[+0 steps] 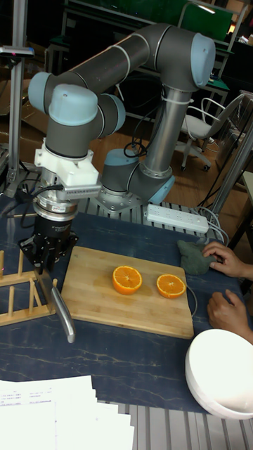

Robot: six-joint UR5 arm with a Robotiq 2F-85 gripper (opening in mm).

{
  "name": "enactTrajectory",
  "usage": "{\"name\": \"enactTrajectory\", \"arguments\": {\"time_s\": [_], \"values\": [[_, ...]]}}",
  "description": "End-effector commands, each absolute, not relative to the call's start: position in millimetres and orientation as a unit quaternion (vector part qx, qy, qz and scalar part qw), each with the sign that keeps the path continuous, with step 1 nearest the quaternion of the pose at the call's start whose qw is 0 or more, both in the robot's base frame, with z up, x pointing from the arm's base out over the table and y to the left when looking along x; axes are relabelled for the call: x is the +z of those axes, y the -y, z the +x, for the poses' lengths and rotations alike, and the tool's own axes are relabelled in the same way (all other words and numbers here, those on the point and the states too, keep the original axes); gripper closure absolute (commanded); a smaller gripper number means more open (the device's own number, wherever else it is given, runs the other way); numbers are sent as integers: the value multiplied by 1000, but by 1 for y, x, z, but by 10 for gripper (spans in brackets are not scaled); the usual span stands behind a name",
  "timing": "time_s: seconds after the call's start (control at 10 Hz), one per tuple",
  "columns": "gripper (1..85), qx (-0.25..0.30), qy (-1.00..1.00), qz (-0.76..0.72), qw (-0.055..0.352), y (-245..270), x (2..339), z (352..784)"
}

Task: Chop the orange

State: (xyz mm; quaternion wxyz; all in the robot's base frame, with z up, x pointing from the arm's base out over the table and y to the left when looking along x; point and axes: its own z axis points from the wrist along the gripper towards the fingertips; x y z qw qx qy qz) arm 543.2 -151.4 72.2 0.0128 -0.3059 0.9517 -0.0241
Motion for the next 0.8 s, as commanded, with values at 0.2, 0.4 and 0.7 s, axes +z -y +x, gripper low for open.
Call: {"name": "enactTrajectory", "arguments": {"time_s": [0.2,0.4,0.7], "values": [[580,-22,-953,-301,13,147,72,548],[593,-24,-953,-301,13,147,70,550],[620,-26,-953,-302,13,148,69,551]]}}
